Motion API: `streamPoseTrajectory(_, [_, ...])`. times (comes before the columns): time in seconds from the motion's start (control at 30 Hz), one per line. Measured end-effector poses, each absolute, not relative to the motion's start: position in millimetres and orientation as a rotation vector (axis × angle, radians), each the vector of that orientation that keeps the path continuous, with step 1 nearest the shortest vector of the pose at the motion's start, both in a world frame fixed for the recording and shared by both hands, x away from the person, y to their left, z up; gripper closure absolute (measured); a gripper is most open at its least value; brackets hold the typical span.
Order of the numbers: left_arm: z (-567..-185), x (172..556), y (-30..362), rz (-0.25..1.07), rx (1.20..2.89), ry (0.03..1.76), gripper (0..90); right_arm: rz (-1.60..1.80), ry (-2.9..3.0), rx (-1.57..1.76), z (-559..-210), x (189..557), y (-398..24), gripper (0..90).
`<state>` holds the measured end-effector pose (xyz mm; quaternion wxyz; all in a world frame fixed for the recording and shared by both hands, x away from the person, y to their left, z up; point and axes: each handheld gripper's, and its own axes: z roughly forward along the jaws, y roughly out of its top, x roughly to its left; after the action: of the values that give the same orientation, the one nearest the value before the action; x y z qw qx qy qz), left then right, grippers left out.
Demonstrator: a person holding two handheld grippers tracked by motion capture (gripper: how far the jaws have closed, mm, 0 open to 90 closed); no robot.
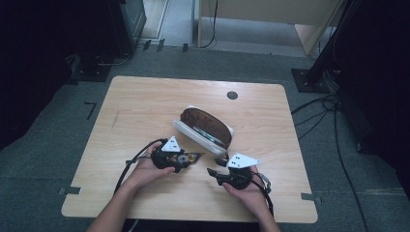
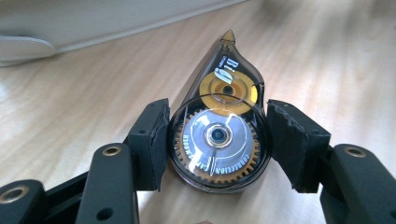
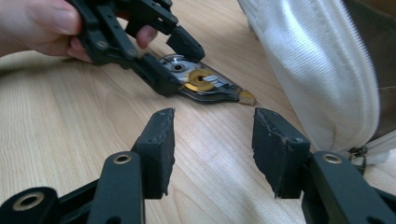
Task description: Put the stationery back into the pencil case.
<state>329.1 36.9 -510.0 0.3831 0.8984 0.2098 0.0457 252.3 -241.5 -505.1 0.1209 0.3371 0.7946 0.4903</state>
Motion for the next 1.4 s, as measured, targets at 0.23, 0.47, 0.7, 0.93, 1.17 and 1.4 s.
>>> streamPoseTrajectory(0.23, [-506,326,45,0.000,2.278,0.521,42.1,1.407,2.362,0.904,-512,255,-234,48.1])
streamPoseTrajectory(0.47, [-502,322,45,-0.054,2.284,0.513,42.1,1.360,2.360,0.815,-519,257,-224,45.5])
streamPoseTrajectory(0.7, [-496,322,44,-0.102,2.290,0.511,42.1,1.297,2.365,0.683,-519,256,-217,44.9])
streamPoseTrajectory(0.93, [-490,324,42,-0.179,2.294,0.506,42.0,1.248,2.334,0.518,-521,253,-212,46.2])
streamPoseTrajectory(1.17, [-489,326,39,-0.218,2.300,0.510,42.0,1.201,2.314,0.408,-522,251,-207,51.3])
streamPoseTrajectory(1.4, [-487,329,38,-0.281,2.306,0.524,42.0,1.158,2.293,0.300,-525,251,-200,56.4])
